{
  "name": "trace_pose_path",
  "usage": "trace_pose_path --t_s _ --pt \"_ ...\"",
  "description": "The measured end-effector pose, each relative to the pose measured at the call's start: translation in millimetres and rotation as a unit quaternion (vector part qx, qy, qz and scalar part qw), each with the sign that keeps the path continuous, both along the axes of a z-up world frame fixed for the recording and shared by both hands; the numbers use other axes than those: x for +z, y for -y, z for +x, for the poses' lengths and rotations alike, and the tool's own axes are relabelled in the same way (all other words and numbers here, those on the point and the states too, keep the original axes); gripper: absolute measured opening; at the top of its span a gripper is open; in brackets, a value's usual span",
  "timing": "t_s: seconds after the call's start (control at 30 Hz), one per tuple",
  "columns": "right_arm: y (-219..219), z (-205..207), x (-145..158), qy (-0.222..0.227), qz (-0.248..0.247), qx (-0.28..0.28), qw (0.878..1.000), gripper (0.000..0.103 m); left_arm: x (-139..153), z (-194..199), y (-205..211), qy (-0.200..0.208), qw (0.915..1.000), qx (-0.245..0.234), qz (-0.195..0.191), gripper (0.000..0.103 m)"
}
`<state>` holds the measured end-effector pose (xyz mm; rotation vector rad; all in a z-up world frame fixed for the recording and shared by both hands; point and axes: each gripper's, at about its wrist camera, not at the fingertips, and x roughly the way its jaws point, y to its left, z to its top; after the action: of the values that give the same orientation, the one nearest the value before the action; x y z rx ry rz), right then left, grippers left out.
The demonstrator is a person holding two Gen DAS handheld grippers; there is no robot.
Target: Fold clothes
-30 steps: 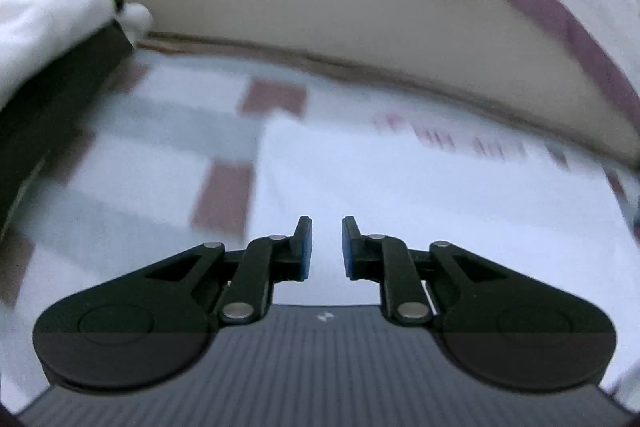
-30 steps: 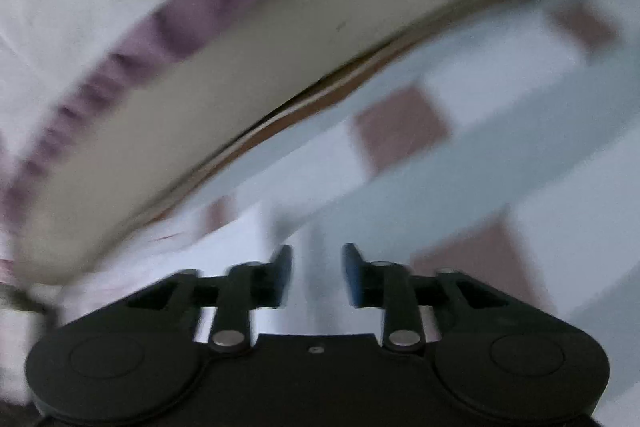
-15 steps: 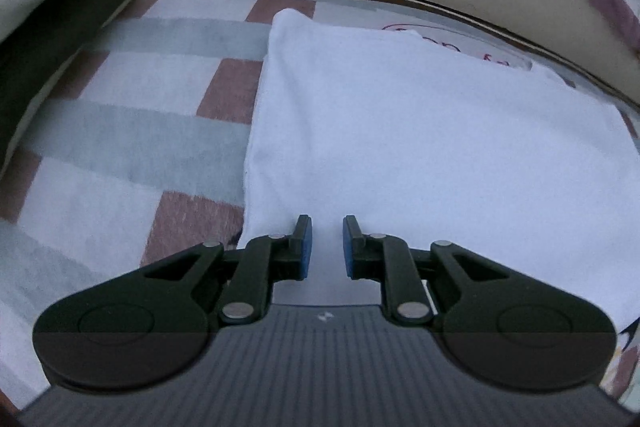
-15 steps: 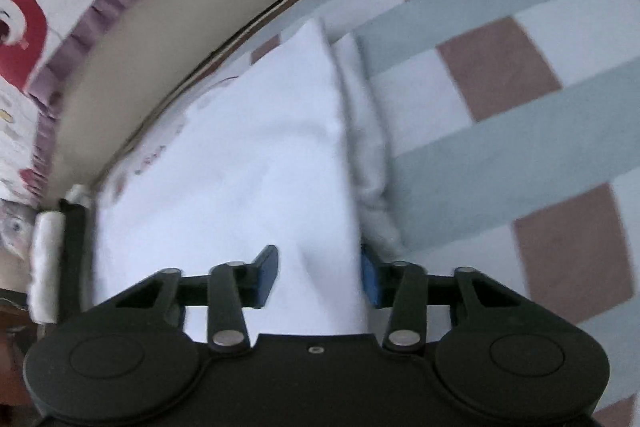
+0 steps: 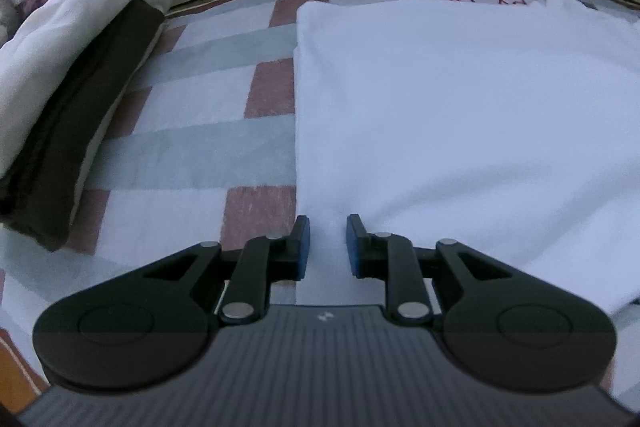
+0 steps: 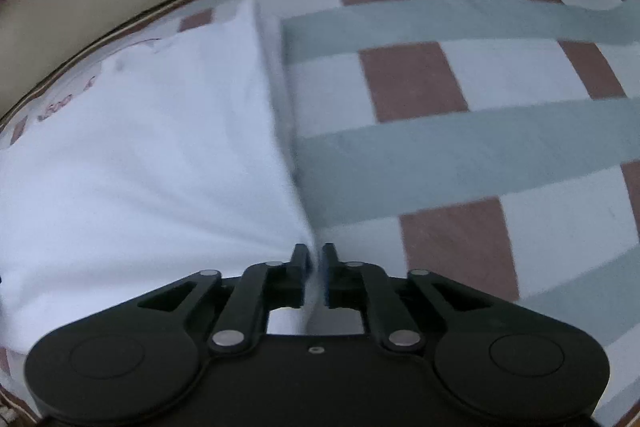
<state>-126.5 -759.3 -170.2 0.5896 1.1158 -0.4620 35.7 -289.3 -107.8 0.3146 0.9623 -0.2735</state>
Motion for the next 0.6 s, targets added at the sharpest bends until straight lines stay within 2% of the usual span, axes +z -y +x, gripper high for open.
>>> trace_pose_path --t_s 0.03,0.07,0.1,0.13,0.17,0.2,0.3,0.37,0.4,0.43,0.5,0.6 --pt "2 -6 4 0.003 -0.006 -0.022 1.0 0.013 6 -3 -1 -0.001 1.0 -0.001 -0.009 0.018" --pt "5 -12 9 0.005 -0.012 -0.043 0.999 0.02 14 -10 -3 -0.004 0.999 -0.013 -0.042 0.018" --pt "4 -17 17 0.031 0.001 -0.055 0.998 0.023 17 -16 -2 -0.014 0.9974 -0.028 -0.065 0.02" --pt "3 -23 26 0.062 0.019 -0.064 0.996 0.035 21 -22 -1 -0.023 0.995 -0.043 -0.088 0.021" --pt "1 -29 31 0.096 0.064 -0.06 0.992 0.044 18 -27 3 -0.039 0.9932 -0.056 -0.094 0.022" --pt "-3 -33 32 0.111 0.102 -0.05 0.987 0.048 16 -33 7 -0.055 0.991 -0.069 -0.101 0.022" --pt "-22 -32 36 0.106 0.15 -0.035 0.982 0.049 -5 -36 11 -0.111 0.9873 -0.065 -0.093 0.022" --pt "-35 -29 31 0.085 0.188 -0.045 0.977 0.058 -9 -36 7 -0.115 0.9874 -0.057 -0.092 0.022" --pt "-41 -27 28 0.072 0.205 -0.052 0.975 0.063 -8 -35 5 -0.119 0.9887 -0.047 -0.078 0.022" --pt "-45 -26 24 0.063 0.21 -0.065 0.974 0.064 -7 -33 3 -0.123 0.9896 -0.037 -0.064 0.022" --pt "-53 -25 16 0.046 0.212 -0.093 0.972 0.069 -1 -37 4 -0.086 0.9959 -0.018 0.021 0.026" --pt "-56 -26 -2 0.0 0.179 -0.135 0.975 0.07 1 -37 -3 -0.072 0.9961 -0.014 0.049 0.041"
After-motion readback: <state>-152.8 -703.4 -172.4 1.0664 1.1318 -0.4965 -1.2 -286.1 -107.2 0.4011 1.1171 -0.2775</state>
